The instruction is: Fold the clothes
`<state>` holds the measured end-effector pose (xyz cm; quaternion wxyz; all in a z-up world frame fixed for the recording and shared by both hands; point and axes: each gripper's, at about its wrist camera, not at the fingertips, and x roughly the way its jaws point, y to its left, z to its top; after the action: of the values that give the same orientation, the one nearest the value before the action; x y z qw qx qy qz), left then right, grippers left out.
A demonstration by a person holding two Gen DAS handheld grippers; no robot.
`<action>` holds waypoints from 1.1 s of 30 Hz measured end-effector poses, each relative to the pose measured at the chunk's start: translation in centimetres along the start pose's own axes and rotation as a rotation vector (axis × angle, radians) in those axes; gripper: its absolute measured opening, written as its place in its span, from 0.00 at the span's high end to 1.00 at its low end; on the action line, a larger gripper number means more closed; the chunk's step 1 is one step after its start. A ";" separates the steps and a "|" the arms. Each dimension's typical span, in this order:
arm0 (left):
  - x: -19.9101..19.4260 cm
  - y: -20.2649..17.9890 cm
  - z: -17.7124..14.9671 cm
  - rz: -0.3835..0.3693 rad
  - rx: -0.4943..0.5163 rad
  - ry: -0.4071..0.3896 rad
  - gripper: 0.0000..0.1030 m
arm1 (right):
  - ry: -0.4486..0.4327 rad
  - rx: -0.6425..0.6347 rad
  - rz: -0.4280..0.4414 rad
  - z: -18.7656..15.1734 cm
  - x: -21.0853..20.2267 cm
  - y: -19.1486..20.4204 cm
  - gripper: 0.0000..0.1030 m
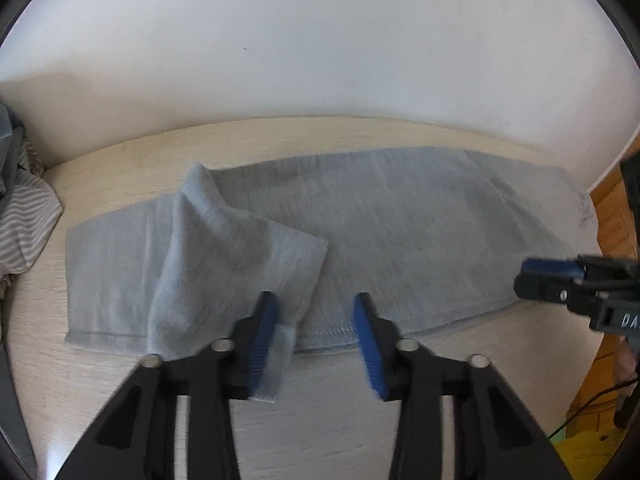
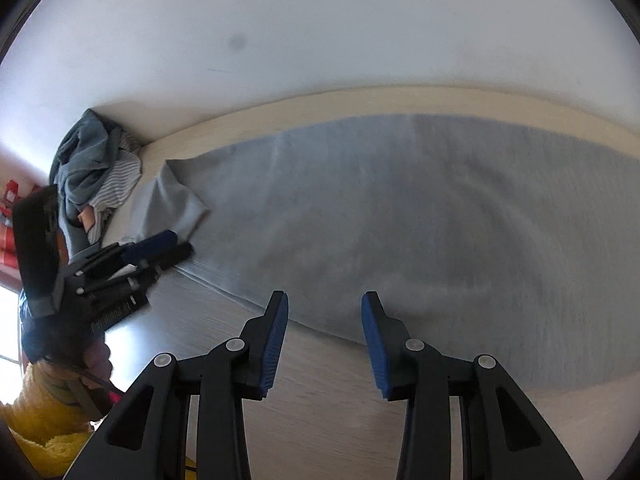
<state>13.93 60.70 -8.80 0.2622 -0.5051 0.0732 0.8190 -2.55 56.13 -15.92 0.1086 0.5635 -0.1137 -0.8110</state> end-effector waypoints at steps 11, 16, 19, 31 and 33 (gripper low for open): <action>-4.7 7.0 0.5 0.086 -0.138 -0.057 0.98 | 0.010 -0.069 -0.035 -0.6 0.9 1.6 0.62; -4.2 3.9 -0.3 -0.001 -0.042 -0.023 0.90 | 0.027 -0.119 -0.040 -0.2 1.9 3.2 0.62; -3.1 1.6 -1.0 -0.012 0.026 0.014 0.65 | 0.026 -0.120 -0.043 -0.4 2.2 3.1 0.62; -1.3 4.8 -0.3 0.052 -0.021 0.009 0.97 | 0.007 -0.136 -0.055 -0.6 2.5 3.9 0.62; -2.7 6.6 0.0 0.116 -0.060 -0.037 0.97 | 0.007 -0.135 -0.055 -0.6 2.5 4.0 0.62</action>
<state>11.55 54.15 -7.39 0.2003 -0.4927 0.0727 0.8437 -2.69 51.51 -17.13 0.1243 0.5605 -0.0429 -0.8176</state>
